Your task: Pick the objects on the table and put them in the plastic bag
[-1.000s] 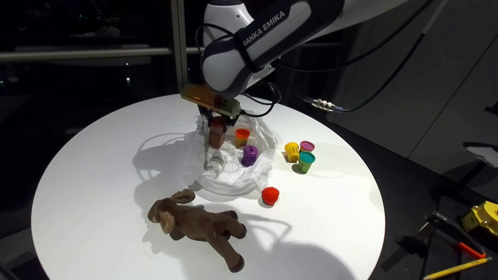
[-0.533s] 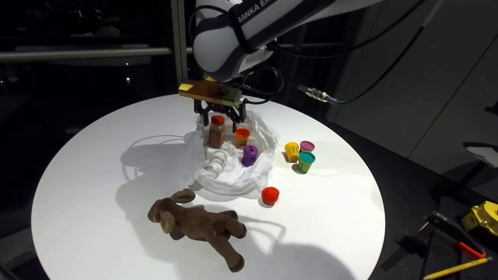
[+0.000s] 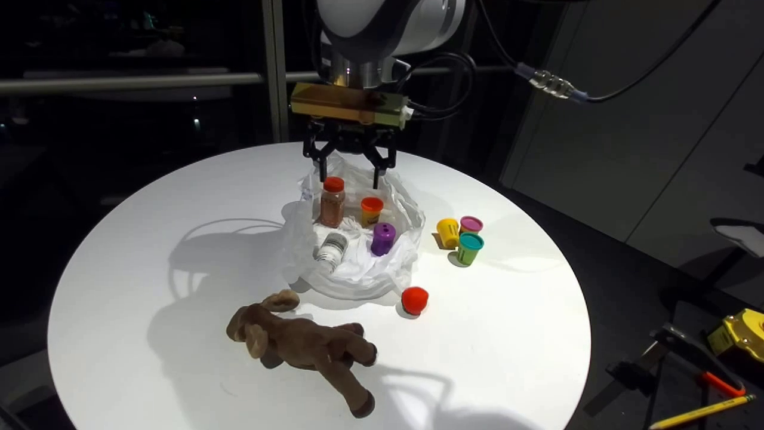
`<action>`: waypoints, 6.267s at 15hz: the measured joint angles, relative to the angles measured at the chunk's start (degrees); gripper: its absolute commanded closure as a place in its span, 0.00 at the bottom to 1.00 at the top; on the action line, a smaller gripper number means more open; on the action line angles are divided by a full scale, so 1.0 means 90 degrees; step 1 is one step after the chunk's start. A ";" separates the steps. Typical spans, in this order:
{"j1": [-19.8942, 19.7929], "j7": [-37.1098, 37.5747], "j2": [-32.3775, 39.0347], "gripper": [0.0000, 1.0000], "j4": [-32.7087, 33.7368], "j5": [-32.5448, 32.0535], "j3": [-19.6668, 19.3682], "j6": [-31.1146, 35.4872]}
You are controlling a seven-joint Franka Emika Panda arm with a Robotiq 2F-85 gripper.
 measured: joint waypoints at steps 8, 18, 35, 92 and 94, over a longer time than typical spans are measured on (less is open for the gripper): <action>-0.0071 -0.2162 -0.0800 0.00 -0.2781 0.0123 0.0246 0.0797; 0.1205 -0.3039 -0.1122 0.00 -0.6277 -0.0785 -0.0723 0.5655; 0.2269 -0.5321 -0.1011 0.00 -0.6757 0.2290 -0.0845 0.8182; 0.2540 -0.0192 0.1237 0.00 -0.1230 0.0694 -0.2745 0.4034; 0.2498 -0.0310 0.0848 0.00 -0.1624 0.0618 -0.2650 0.3843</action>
